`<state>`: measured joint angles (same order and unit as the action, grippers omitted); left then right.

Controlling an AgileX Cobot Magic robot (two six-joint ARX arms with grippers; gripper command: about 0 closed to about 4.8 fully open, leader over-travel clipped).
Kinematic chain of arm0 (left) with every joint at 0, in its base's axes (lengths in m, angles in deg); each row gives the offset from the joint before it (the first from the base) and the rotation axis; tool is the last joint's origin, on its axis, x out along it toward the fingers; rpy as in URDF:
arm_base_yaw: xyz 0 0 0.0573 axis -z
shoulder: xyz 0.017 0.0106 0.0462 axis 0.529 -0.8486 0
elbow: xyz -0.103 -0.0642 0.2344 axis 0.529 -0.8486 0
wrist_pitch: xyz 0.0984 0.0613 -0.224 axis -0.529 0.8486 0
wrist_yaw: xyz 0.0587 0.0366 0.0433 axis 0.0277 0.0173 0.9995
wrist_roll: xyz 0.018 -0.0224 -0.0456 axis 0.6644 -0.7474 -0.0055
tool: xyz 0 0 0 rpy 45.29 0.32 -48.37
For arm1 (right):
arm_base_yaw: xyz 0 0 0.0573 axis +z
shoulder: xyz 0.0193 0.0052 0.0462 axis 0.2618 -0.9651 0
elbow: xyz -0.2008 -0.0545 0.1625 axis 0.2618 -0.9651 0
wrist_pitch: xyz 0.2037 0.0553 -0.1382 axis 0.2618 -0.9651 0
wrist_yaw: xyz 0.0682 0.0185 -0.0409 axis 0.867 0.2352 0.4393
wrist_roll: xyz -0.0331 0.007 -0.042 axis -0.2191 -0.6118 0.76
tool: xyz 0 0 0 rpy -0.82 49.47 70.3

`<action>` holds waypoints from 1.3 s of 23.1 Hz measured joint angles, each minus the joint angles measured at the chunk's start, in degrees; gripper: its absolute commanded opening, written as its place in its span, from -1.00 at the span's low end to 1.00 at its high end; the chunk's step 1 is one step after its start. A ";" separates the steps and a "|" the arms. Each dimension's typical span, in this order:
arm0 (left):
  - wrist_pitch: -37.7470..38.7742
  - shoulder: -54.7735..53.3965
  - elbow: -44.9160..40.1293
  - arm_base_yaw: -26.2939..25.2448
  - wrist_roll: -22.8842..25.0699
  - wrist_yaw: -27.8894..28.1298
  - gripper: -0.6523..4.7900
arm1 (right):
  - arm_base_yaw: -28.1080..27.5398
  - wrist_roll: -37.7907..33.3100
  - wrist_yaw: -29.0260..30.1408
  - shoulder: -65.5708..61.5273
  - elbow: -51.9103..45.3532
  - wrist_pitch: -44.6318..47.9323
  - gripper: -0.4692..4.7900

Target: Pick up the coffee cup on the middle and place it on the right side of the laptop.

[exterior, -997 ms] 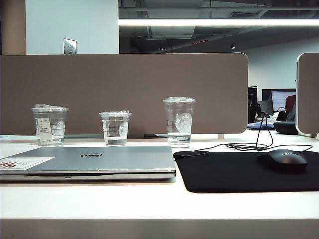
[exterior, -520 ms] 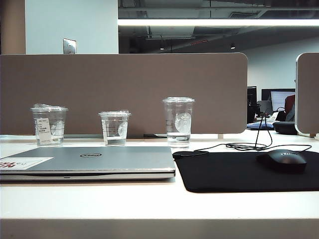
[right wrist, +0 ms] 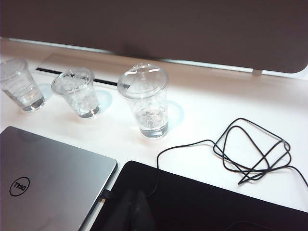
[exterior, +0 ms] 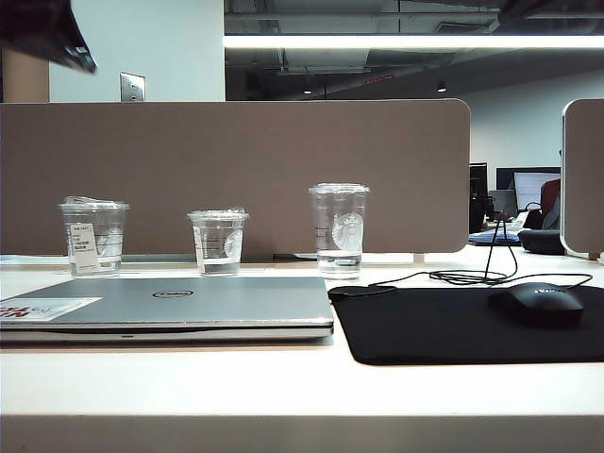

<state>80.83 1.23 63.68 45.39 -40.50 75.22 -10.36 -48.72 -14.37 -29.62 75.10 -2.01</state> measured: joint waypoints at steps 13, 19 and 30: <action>-19.74 -20.63 0.02 0.20 -5.25 -2.34 1.00 | 2.19 0.04 1.51 -7.26 5.88 4.98 -0.84; -35.41 -34.77 0.24 0.33 -6.38 -2.21 1.00 | 2.47 0.22 1.44 -10.38 6.67 5.60 -0.84; -41.00 -50.97 12.22 1.55 -6.49 2.86 1.00 | 2.47 0.28 1.27 -14.53 6.69 7.37 -0.84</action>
<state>39.83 -49.74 75.90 46.94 -46.99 78.08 -7.89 -48.44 -13.10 -44.15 81.79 5.35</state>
